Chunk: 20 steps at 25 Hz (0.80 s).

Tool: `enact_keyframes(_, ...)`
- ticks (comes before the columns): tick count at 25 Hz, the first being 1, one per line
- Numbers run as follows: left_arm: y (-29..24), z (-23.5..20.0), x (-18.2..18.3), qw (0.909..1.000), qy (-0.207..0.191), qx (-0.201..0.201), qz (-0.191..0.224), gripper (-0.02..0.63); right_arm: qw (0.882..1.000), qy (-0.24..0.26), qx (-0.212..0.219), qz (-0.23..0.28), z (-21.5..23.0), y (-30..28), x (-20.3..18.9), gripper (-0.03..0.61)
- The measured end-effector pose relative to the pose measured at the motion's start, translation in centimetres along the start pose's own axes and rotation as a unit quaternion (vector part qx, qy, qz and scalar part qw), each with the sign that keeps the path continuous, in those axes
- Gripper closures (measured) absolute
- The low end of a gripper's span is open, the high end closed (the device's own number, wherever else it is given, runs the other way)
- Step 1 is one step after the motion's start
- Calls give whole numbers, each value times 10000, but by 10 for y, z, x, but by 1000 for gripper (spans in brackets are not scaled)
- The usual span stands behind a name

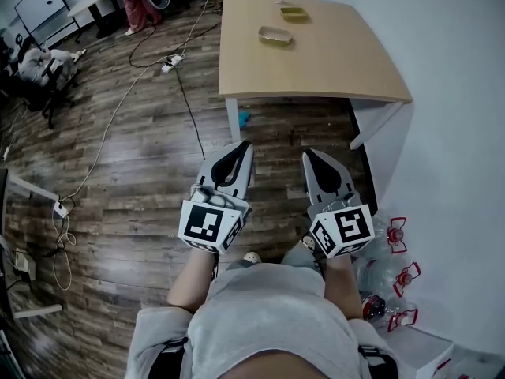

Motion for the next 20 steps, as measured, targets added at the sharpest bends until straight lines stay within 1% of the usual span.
enact_keyframes(4,-4,-1,-7,10000,37,11,-14,598,9999,-99,-7,-56,4,0,-9,568)
enact_keyframes(8,-24,-2,-14,10000,22,5,-31,598,9998,-142,-14,-135,22,-10,-11,569)
enact_keyframes(13,-64,-5,-23,9999,41,59,-90,598,9997,-116,98,-196,58,-38,-6,568)
enact_keyframes(20,-131,-20,-28,9995,8,295,-56,598,9992,-28,367,-175,113,-92,15,569)
Point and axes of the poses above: the fingertips, and each gripper's own axes: y backward along the fingers, z to its right, x out of its top, the point moved 9 cm from there along y, backward along the fingers, and after that the axes turned 12 degrees about -y, right-handed, at the moved point
